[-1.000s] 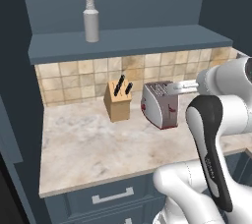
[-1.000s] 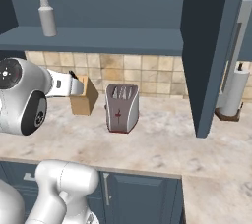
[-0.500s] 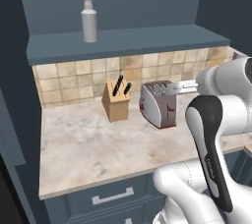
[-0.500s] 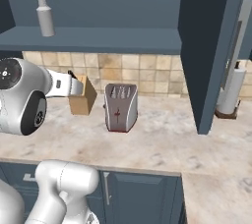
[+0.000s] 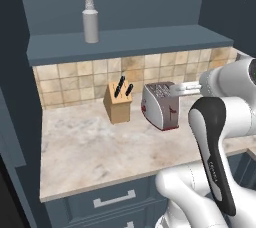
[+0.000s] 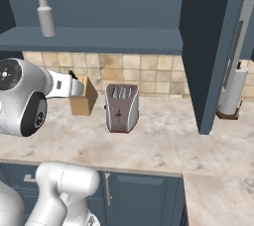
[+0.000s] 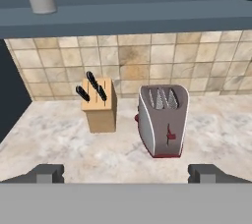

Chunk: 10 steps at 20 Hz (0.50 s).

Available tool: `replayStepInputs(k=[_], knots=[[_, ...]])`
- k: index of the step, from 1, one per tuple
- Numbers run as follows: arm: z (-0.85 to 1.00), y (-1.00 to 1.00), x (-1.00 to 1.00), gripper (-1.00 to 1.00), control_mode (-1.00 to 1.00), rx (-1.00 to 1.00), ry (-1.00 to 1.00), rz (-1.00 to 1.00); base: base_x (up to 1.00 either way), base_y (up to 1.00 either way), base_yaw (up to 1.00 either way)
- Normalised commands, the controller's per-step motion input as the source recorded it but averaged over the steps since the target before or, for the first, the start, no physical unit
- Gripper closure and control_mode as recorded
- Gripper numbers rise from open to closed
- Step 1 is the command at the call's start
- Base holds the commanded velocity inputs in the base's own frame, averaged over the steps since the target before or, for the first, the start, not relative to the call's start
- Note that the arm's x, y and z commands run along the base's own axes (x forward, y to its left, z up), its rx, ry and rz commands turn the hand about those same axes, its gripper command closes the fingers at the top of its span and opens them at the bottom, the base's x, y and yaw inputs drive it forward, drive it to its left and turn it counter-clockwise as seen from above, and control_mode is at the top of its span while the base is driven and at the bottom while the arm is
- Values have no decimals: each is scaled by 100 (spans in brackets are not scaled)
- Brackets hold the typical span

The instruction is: Move the cutting board and knife to the sink. Then move spray from the cabinet to the counter.

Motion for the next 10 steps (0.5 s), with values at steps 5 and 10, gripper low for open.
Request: replayStepInputs(k=[5, 10], knots=[[0, 0, 0, -100, 100, 0, 0, 0, 0, 0, 0], [0, 0, 0, -100, 100, 0, 0, 0, -4, 24, 0]])
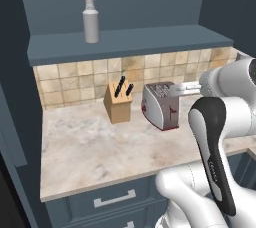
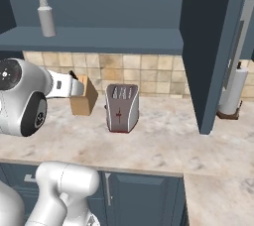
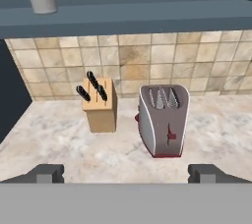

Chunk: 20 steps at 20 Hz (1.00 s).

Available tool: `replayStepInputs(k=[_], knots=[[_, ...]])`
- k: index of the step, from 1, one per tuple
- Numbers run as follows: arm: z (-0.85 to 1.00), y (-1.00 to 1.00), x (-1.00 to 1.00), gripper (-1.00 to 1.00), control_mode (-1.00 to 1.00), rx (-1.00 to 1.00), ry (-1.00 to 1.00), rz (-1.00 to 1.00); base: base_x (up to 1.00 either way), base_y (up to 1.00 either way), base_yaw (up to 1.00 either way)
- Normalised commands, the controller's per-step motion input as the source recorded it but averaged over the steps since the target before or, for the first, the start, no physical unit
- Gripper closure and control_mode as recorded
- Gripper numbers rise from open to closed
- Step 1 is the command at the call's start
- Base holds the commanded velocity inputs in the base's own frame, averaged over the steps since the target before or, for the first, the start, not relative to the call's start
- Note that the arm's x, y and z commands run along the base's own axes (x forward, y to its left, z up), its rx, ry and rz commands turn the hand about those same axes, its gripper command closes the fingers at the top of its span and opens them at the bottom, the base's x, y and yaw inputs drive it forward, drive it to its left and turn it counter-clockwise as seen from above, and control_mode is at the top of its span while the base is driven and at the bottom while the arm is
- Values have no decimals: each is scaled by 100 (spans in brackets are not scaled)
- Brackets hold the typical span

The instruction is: Move the cutting board and knife to the sink. Then move spray from the cabinet to the counter.

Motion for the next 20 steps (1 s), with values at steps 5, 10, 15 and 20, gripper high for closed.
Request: replayStepInputs(k=[5, 10, 15, 20], knots=[[24, 40, 0, -100, -100, -11, 1, 0, 0, 7, 0], [64, 61, 0, -100, -100, -29, 15, -1, 0, 0, 0], [7, -25, 3, -100, -100, 0, 5, 1, 0, 0, 0], [5, -1, 0, -100, -100, 16, -14, 10, 0, 0, 0]])
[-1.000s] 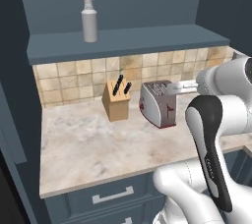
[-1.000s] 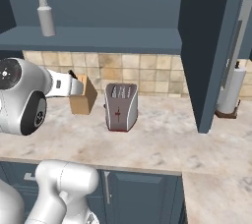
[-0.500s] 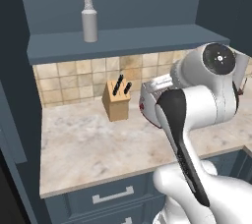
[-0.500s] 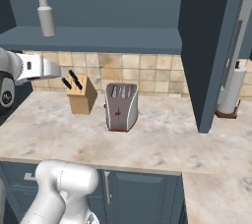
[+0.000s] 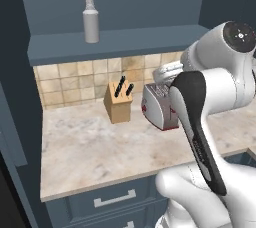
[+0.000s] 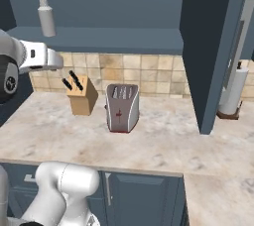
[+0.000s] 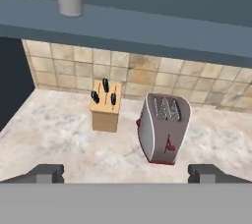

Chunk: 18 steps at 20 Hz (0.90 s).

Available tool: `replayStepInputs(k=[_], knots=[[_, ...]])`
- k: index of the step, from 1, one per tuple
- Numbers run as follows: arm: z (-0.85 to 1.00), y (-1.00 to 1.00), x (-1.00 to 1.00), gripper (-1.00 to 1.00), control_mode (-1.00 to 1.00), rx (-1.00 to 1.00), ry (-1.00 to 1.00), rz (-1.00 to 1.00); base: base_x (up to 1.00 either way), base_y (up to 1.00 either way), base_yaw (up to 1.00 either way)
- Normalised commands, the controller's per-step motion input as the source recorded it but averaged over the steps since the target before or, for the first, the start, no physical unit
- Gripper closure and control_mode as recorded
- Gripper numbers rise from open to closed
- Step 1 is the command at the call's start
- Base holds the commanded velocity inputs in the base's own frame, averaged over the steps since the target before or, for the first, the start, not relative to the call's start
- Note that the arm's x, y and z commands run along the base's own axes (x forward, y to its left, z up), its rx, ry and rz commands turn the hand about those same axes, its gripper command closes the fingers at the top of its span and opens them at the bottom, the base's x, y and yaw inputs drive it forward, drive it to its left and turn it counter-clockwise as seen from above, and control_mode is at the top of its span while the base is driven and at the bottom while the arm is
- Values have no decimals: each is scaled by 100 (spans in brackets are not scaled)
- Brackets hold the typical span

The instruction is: Move the cutting board and knife to the sink. Then move spray from the cabinet to the counter.

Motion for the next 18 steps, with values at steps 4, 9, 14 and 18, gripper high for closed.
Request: replayStepInputs(k=[4, 9, 14, 18], knots=[[10, 0, 0, -100, -100, 25, -12, 16, 0, 0, 0], [39, 10, 1, -100, -100, 10, -5, 10, 0, 0, 0], [85, 29, 7, -100, -100, -1, -2, 1, 0, 0, 0], [91, 49, 13, -100, -100, -6, -1, 0, 0, 0, 0]])
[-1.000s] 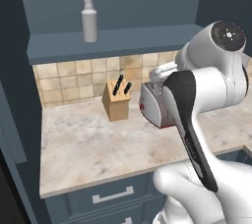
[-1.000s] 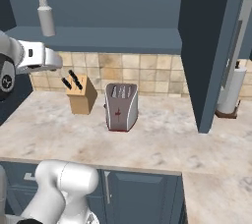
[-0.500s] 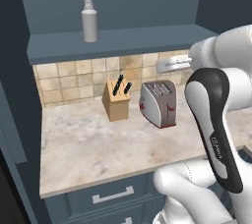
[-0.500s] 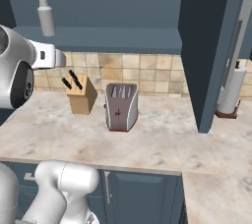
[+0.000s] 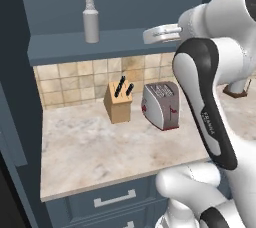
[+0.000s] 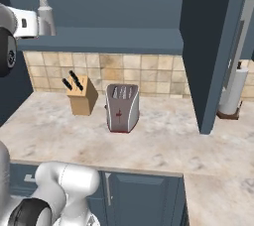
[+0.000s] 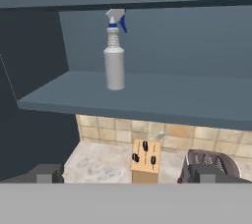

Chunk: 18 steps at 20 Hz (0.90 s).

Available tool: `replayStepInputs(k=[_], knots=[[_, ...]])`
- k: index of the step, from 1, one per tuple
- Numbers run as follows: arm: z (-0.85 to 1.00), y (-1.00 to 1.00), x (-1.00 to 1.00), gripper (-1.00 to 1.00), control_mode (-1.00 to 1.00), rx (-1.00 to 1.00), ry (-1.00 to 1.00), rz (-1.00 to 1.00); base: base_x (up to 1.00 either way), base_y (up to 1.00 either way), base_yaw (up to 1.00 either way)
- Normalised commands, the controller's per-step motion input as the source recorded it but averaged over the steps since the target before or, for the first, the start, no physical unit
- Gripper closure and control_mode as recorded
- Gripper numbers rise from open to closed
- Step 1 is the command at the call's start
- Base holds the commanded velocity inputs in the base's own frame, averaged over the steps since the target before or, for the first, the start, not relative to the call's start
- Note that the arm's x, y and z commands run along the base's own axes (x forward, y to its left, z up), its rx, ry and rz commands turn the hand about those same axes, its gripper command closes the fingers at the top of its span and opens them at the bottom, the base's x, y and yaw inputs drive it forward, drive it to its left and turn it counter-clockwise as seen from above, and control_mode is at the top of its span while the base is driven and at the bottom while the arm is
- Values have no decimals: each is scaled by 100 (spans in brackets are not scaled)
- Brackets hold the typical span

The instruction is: Move the cutting board and knife to the sink. Then move spray from the cabinet to the counter.

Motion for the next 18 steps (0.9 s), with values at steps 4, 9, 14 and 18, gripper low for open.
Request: replayStepInputs(k=[4, 9, 14, 18], knots=[[34, 41, 31, -100, -100, -2, -2, 0, 0, 0, 0], [-12, 14, 17, -100, -100, 0, -1, 0, 0, 0, 0], [-41, 21, 45, -100, -100, 0, 0, 0, 0, 0, 0], [-40, 38, 75, -100, -100, 0, 0, 0, 0, 0, 0]])
